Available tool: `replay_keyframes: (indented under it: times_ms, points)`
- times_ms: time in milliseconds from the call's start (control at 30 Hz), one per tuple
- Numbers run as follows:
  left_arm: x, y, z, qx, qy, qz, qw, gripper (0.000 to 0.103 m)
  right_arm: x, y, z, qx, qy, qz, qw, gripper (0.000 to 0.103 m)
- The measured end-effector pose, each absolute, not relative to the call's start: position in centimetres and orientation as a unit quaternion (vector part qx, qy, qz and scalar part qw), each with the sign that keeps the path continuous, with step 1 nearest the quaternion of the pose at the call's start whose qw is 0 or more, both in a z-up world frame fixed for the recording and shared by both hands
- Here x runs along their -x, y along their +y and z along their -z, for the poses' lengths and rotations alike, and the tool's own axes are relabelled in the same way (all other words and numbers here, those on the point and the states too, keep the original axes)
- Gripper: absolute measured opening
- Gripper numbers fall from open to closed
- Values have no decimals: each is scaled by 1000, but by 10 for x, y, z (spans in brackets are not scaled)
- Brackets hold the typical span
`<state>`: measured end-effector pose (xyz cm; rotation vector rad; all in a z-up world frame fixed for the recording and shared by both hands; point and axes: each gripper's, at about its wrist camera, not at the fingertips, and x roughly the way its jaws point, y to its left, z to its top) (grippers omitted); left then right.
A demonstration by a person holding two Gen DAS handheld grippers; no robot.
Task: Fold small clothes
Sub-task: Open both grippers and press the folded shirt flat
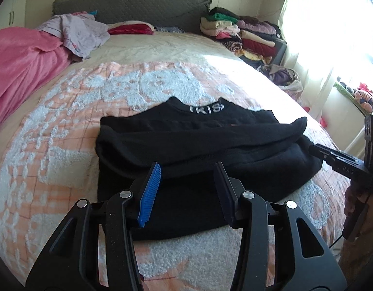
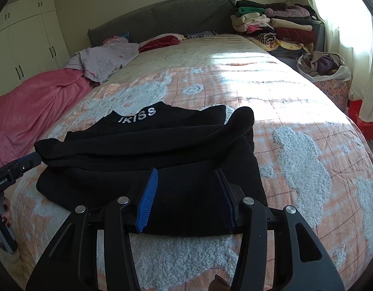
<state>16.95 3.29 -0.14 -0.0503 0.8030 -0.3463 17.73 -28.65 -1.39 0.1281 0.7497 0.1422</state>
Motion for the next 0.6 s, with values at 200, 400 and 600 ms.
replay_keyframes:
  times_ms: [200,400,600]
  points:
    - [-179,24,25,2,429,153,890,38,-187,-284,25,-31,382,-50,922,46]
    - [-191,34,29,-10,425,115,898,38,-211,-285,47,-7,411,-26,911,45]
    - [-207,36,29,-9,415,98,905,38,-235,-273,51,19,410,-24,912,45]
